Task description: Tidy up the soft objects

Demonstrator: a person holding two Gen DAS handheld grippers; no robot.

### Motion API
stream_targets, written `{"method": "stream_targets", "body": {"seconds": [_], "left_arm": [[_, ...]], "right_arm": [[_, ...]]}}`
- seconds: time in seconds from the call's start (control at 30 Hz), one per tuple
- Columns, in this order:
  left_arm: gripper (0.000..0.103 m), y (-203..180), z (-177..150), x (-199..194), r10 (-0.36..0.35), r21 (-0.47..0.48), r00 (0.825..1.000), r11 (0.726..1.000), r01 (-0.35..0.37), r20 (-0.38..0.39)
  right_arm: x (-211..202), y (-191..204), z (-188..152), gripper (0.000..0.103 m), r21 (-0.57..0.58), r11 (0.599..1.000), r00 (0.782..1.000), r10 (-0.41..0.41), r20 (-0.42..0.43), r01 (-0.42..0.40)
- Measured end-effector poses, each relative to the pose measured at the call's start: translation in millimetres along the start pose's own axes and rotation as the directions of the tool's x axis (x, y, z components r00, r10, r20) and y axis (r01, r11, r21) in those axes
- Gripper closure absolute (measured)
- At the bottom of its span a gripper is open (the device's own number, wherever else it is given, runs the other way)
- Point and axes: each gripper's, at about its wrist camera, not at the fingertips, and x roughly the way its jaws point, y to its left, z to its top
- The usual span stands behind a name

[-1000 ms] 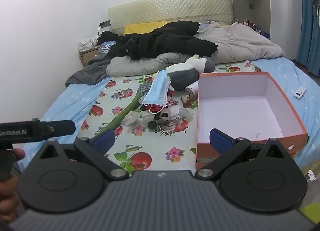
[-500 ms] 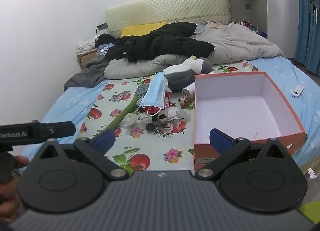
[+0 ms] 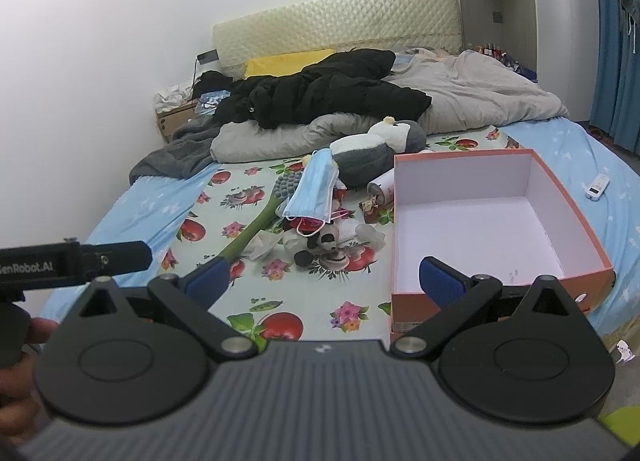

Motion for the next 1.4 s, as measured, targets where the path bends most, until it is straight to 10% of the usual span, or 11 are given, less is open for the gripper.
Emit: {"method": "stream_targets", "body": {"seconds": [1.4], "left_arm": [[0.0, 12, -9, 18, 0.053, -0.017, 0.998, 0.998, -0.052, 0.018]], "right_arm": [[12, -2, -5, 0.0, 0.036, 0.999, 1.0, 0.02, -0.008, -0.019]]}}
